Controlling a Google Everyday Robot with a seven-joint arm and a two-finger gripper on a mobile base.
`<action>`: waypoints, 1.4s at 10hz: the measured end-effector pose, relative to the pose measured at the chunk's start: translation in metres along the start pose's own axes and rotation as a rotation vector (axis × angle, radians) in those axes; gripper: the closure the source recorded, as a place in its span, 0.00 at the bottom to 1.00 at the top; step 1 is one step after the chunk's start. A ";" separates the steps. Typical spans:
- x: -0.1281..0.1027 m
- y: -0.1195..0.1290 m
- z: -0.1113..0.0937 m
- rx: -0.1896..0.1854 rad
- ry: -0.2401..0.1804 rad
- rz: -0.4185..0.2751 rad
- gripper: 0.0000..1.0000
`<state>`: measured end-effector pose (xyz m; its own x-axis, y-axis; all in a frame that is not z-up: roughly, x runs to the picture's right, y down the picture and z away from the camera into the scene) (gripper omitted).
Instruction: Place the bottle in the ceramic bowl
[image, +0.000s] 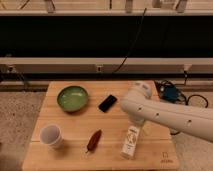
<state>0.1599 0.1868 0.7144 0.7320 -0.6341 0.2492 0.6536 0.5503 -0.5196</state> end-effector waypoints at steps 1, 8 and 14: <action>-0.005 -0.003 0.005 -0.001 0.001 -0.032 0.20; -0.022 -0.008 0.030 -0.007 -0.009 -0.164 0.20; -0.034 -0.012 0.050 0.011 -0.030 -0.235 0.20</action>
<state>0.1367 0.2289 0.7533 0.5647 -0.7291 0.3867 0.8088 0.3957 -0.4351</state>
